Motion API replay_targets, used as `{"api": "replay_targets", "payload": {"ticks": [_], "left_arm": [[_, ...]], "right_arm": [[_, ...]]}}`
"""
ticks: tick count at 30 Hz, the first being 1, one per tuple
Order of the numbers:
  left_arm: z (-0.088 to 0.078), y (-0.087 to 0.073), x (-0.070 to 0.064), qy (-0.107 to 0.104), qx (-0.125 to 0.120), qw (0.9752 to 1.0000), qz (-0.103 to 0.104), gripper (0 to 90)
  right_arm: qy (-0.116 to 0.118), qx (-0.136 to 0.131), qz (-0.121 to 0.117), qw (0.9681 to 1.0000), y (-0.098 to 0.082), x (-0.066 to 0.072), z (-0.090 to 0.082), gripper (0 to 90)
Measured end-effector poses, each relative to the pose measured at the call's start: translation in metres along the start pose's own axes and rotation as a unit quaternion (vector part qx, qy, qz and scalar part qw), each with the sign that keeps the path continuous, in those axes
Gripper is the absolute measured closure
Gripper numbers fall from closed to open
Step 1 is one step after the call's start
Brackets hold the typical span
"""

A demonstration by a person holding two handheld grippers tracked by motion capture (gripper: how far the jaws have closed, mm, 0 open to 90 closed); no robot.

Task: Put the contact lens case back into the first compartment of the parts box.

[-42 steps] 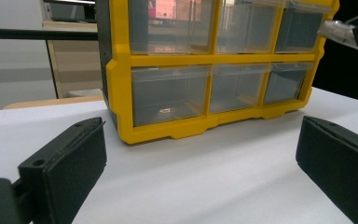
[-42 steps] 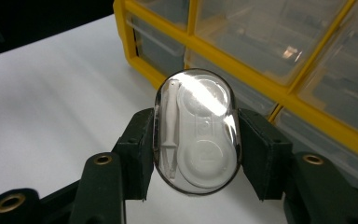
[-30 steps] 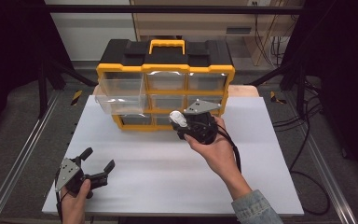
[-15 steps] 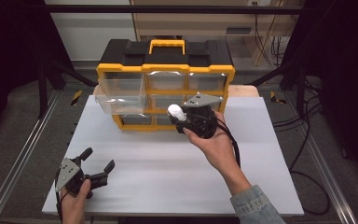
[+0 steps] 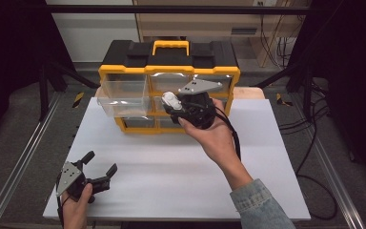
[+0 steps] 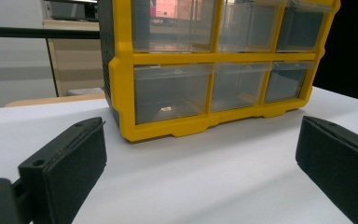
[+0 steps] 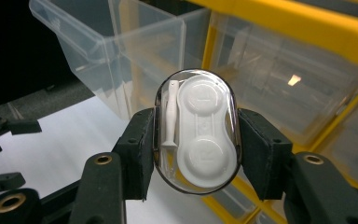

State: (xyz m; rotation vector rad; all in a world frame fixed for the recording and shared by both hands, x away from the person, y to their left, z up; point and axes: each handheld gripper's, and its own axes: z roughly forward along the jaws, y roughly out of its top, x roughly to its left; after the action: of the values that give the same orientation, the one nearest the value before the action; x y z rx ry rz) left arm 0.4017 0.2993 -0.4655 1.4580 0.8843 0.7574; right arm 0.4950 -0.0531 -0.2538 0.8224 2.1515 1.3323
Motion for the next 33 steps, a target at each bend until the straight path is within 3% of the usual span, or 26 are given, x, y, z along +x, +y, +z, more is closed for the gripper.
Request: {"api": "replay_targets", "payload": {"ticks": [7,16,33], "left_arm": [[0.0,0.0,0.0,-0.001,-0.001,1.0,0.0,1.4],[0.0,0.0,0.0,-0.001,-0.002,1.0,-0.001,1.4],[0.0,0.0,0.0,-0.001,-0.003,1.0,0.0,1.3]], "right_arm": [[-0.002,-0.014,-0.005,0.9999,0.019,0.001,-0.002,49.1],[0.001,-0.039,0.013,0.9991,0.041,-0.004,-0.003,49.1],[0.026,-0.057,0.018,0.9979,0.068,0.013,0.017,49.1]]}}
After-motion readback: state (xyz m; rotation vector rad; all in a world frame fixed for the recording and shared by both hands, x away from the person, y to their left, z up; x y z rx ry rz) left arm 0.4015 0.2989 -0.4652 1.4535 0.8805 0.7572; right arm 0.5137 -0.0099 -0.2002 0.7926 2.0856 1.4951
